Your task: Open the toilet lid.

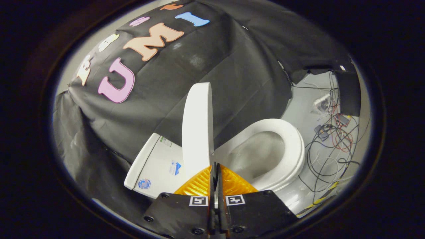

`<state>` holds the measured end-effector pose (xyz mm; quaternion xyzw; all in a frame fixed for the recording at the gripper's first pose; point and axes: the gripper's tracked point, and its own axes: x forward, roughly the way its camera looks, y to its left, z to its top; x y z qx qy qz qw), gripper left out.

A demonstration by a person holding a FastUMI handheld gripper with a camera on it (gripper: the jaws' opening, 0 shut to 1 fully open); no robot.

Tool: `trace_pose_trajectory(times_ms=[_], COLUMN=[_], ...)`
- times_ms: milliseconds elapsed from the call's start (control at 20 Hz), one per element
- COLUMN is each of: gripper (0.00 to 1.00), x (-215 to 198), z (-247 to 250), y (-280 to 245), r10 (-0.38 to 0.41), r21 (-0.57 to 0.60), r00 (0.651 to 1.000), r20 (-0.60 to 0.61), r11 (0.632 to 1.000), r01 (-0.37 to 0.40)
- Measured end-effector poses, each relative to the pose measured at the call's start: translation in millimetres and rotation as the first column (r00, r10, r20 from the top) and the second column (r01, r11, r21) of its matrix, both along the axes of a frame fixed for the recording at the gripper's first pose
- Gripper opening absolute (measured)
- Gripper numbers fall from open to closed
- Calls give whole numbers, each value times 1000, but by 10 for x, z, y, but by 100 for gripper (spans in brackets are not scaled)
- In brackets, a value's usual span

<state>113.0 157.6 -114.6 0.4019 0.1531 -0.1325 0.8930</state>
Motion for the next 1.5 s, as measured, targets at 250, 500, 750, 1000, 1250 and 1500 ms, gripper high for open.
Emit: trace_pose_trajectory(times_ms=[250,500,750,1000,1250,1500], gripper=[6,6,6,13,13,13], x=[81,146,195,346,402,524], z=[179,315,383,569,657,770], y=[170,306,412,647,815,1025], r10=[17,31,36,80,87,116], r21=[-20,-39,-61,-118,-153,-208], r00=[1000,998,997,994,993,992], r20=[19,62,75,77,77,50], r11=[1000,999,998,990,985,973], r01=[-17,-28,-31,-71,-75,-103])
